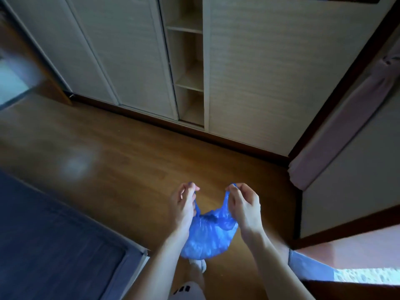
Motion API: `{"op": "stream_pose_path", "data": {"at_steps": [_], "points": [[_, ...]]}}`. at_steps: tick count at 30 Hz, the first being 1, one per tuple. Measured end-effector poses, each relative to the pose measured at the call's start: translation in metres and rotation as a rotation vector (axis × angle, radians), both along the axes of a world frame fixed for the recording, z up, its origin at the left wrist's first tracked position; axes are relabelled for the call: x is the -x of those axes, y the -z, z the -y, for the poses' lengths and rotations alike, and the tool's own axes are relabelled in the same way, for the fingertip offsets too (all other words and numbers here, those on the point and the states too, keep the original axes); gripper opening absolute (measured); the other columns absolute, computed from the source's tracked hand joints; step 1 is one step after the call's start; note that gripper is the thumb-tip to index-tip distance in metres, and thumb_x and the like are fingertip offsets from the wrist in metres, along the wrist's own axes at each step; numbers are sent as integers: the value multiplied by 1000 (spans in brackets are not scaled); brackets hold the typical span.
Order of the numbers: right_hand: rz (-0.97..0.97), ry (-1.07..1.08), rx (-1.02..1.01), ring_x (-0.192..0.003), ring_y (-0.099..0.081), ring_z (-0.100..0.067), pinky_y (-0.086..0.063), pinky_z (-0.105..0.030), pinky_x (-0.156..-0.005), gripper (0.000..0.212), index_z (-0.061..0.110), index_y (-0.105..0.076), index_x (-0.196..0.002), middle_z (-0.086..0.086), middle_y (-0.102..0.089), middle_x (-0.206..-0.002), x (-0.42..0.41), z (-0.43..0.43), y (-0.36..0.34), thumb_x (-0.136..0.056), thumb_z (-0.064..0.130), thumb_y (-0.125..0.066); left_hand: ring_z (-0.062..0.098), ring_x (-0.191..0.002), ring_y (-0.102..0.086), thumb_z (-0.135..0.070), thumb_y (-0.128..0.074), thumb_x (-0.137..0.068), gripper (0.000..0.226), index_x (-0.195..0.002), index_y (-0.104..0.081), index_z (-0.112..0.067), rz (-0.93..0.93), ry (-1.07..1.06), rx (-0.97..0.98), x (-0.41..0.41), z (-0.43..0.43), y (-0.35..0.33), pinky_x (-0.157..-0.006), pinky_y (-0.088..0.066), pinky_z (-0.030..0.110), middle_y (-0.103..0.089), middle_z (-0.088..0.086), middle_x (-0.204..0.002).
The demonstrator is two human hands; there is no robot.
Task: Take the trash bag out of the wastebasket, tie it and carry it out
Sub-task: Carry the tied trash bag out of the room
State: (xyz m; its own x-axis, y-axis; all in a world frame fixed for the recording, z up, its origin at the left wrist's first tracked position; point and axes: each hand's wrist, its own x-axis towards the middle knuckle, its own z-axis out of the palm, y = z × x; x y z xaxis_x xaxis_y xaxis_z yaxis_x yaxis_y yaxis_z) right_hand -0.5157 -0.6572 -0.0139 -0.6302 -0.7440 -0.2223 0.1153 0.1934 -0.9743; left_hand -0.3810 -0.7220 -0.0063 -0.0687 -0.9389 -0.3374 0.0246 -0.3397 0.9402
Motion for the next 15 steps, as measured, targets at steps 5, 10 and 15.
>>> {"op": "stream_pose_path", "data": {"at_steps": [5, 10, 15], "points": [[2, -51, -25, -44, -36, -9, -31, -23, -42, 26, 11, -64, -76, 14, -41, -46, 9, 85, 2, -82, 35, -58, 9, -56, -50, -42, -60, -76, 21, -63, -65, -27, -7, -35, -71, 6, 77, 3, -44, -29, 21, -51, -9, -57], [-29, -75, -18, -44, -41, -5, -34, -20, -42, 23, 19, -70, -74, 12, -47, -48, 12, 192, -13, -84, 36, -57, 1, -40, -38, -53, -61, -65, 23, -61, -66, -31, -55, -25, -86, 9, 179, -1, -36, -25, 17, -42, -13, -47], [-63, -96, 9, -43, -40, -5, -34, -19, -42, 23, 22, -74, -75, 11, -48, -46, 5, 284, -21, -89, 24, -56, 0, -53, -49, -57, -58, -65, 23, -65, -67, -36, -10, -53, -81, 1, 265, -6, -40, -34, 16, -55, -18, -57]]}}
